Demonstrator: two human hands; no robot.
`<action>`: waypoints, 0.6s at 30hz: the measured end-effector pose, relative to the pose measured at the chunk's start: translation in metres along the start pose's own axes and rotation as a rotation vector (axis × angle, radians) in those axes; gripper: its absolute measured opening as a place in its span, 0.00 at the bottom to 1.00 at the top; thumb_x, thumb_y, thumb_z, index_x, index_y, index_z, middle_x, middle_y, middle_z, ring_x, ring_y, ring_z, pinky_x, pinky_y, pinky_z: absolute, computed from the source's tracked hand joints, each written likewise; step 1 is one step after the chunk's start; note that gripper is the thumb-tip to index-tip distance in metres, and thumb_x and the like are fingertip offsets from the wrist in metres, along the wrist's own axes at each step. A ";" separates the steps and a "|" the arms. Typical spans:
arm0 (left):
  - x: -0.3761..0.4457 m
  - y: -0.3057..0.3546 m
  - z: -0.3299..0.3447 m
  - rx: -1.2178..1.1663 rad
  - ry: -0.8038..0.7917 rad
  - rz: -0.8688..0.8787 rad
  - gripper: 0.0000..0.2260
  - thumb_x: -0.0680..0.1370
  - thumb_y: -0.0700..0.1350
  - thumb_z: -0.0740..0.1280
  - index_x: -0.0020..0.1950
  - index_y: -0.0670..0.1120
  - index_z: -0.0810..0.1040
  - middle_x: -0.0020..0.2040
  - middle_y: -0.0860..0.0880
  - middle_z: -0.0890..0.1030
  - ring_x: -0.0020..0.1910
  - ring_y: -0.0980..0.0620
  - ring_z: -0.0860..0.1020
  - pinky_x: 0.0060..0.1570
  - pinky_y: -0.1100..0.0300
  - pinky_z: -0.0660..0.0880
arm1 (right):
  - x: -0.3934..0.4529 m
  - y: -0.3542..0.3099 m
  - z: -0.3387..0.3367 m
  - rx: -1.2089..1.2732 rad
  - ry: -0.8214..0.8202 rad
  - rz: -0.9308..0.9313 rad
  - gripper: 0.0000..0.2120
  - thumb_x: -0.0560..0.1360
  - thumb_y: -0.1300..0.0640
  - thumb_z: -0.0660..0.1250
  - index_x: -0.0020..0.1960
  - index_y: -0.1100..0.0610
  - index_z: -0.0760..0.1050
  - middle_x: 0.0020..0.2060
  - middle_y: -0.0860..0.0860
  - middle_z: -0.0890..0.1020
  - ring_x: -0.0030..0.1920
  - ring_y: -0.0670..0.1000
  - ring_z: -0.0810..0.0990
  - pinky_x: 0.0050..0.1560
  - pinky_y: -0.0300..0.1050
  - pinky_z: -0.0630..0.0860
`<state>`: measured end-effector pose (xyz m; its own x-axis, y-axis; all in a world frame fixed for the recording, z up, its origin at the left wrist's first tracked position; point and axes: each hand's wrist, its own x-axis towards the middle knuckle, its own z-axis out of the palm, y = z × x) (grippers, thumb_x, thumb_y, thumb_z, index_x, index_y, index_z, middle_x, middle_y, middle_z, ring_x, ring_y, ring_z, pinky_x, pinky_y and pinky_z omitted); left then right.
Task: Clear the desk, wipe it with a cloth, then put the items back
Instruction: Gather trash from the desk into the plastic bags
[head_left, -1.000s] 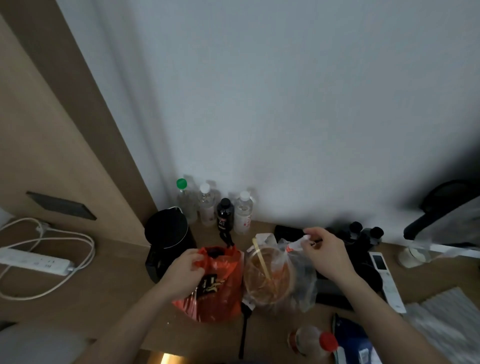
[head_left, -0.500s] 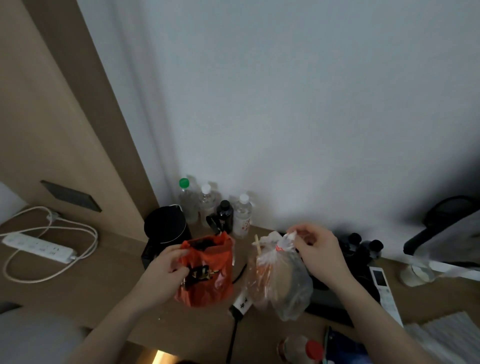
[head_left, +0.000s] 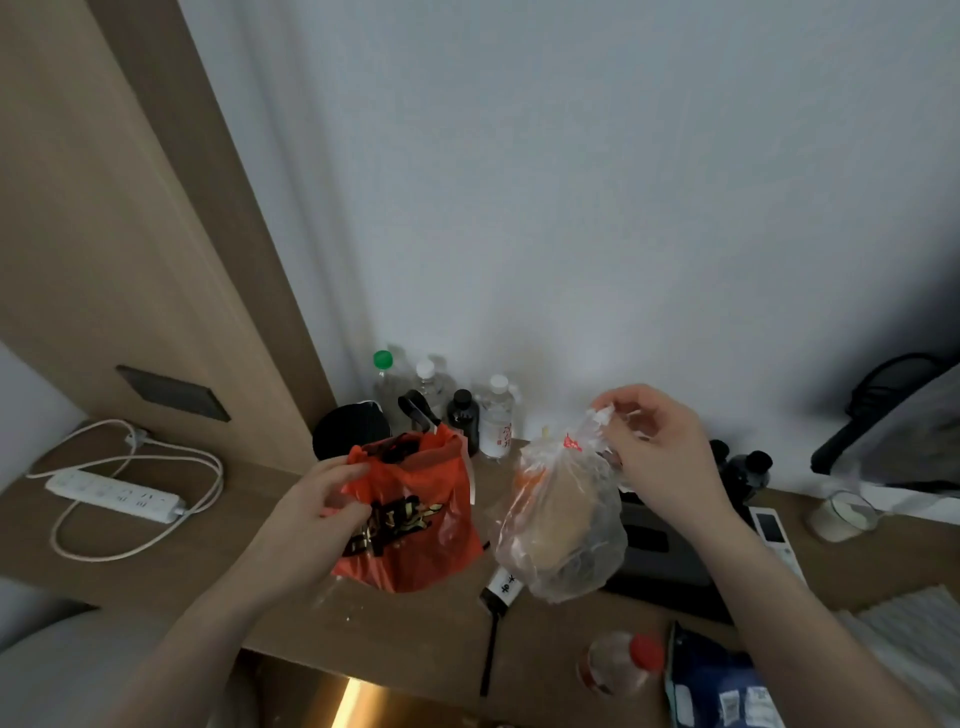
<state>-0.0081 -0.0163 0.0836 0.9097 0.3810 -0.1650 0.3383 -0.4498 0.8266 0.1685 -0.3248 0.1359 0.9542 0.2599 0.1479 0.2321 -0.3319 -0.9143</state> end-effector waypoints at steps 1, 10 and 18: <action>-0.002 0.001 -0.005 -0.007 -0.006 0.001 0.16 0.80 0.44 0.68 0.63 0.61 0.75 0.66 0.67 0.70 0.57 0.57 0.79 0.54 0.56 0.79 | -0.004 -0.007 0.001 -0.010 0.015 -0.015 0.10 0.79 0.60 0.70 0.45 0.45 0.83 0.42 0.44 0.85 0.44 0.51 0.83 0.46 0.53 0.83; -0.045 -0.002 -0.055 -0.070 -0.120 0.125 0.12 0.80 0.48 0.68 0.59 0.64 0.79 0.63 0.68 0.73 0.55 0.58 0.80 0.52 0.55 0.80 | -0.079 -0.071 0.024 0.003 0.112 -0.052 0.11 0.79 0.62 0.68 0.47 0.47 0.83 0.41 0.45 0.84 0.42 0.50 0.83 0.39 0.45 0.80; -0.113 -0.037 -0.084 -0.066 -0.244 0.142 0.15 0.80 0.46 0.68 0.65 0.58 0.80 0.67 0.65 0.72 0.58 0.60 0.79 0.55 0.56 0.79 | -0.181 -0.097 0.053 -0.038 0.204 -0.036 0.08 0.81 0.59 0.67 0.49 0.48 0.82 0.42 0.47 0.85 0.42 0.54 0.84 0.43 0.53 0.85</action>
<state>-0.1438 0.0254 0.1172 0.9807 0.1081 -0.1629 0.1938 -0.4285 0.8825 -0.0369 -0.2911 0.1779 0.9628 0.0846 0.2565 0.2695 -0.3607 -0.8929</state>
